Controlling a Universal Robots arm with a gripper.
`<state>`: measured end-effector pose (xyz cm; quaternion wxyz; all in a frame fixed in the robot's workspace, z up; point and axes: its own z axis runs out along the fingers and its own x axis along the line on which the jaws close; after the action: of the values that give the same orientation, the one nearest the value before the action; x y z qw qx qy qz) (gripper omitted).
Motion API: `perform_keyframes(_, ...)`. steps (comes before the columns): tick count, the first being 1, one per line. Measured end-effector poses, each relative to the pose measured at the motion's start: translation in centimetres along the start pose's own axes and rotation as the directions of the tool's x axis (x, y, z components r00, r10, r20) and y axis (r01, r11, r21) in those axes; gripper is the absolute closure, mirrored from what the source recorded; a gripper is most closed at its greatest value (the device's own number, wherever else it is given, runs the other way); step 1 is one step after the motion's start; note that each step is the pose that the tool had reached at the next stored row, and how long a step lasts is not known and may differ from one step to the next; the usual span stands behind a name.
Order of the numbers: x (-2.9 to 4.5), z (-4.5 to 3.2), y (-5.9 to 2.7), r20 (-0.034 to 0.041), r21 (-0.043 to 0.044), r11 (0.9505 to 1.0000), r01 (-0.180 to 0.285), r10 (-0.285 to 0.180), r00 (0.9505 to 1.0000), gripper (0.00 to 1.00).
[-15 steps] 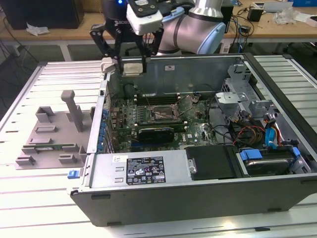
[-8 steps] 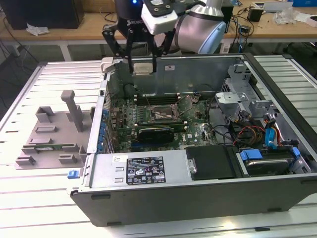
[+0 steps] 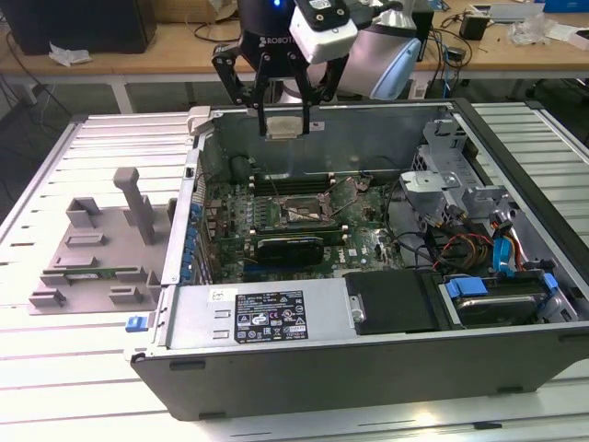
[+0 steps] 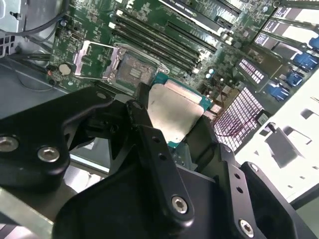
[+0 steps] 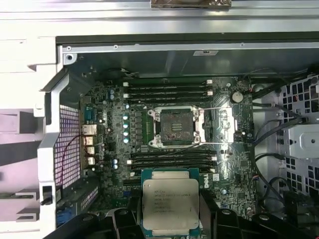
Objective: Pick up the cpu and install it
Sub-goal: 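Pick up the cpu and move it towards the insertion slot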
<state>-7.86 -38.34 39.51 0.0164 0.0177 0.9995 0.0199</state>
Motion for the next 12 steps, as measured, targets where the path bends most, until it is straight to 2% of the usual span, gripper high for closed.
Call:
perform_keyframes(4,-0.14,0.61,-0.02,-0.0002,0.0003,1.0000,0.000,0.000,1.0000,0.45)
perform_keyframes(9,-0.87,1.48,-0.03,-0.0006,0.0003,1.0000,0.000,0.000,1.0000,0.45)
perform_keyframes(12,-1.31,2.40,-0.05,-0.0020,0.0004,1.0000,0.000,0.000,1.0000,0.45)
